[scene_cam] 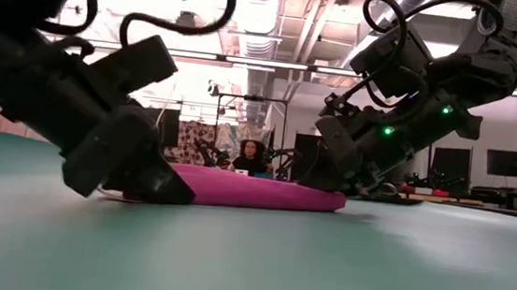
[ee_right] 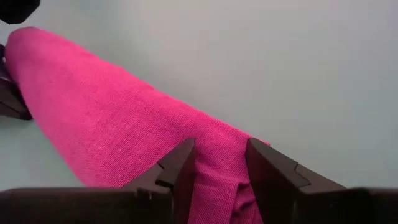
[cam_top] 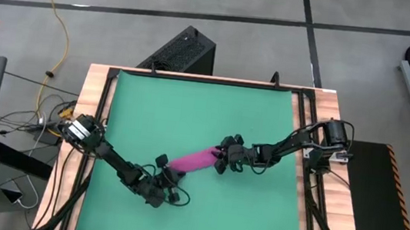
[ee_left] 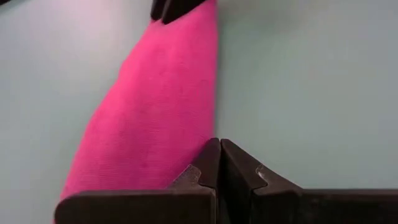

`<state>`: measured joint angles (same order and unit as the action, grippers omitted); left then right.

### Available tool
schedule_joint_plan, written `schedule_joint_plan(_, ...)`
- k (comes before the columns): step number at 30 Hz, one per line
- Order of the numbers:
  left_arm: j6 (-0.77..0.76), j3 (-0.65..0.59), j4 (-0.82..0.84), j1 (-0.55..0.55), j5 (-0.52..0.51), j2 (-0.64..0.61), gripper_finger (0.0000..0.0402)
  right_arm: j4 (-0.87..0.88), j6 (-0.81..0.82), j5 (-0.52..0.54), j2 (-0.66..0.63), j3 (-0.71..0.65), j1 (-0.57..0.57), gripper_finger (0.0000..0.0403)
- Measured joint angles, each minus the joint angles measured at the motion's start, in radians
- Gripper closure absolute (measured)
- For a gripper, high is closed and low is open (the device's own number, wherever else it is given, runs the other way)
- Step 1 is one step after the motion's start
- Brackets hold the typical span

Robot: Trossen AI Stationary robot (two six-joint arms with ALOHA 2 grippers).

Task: Roll towel
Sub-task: Roll the pink towel

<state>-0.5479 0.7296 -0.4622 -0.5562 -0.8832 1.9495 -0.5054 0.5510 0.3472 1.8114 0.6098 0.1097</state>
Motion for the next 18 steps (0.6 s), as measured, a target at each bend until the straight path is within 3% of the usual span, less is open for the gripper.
schedule_joint_plan(4,0.076,0.011,0.012,-0.037,-0.031,-0.023,0.0402,0.0,0.004,0.0,0.0,0.0,0.002,0.0237)
schedule_joint_plan(8,0.039,0.013,0.126,-0.055,-0.039,-0.039,0.0402,-0.006,0.006,-0.001,0.0,0.0,0.002,0.0237)
schedule_joint_plan(11,0.046,0.013,0.096,-0.069,-0.041,-0.047,0.0401,-0.008,0.005,-0.001,0.0,0.0,0.002,0.0237)
schedule_joint_plan(16,0.26,0.036,-0.02,-0.108,-0.302,-0.1,0.0401,-0.007,0.003,-0.001,0.0,0.0,0.002,0.0237)
schedule_joint_plan(18,0.254,0.027,-0.03,-0.107,-0.392,-0.102,0.0402,-0.007,0.002,-0.001,0.0,0.0,0.002,0.0237)
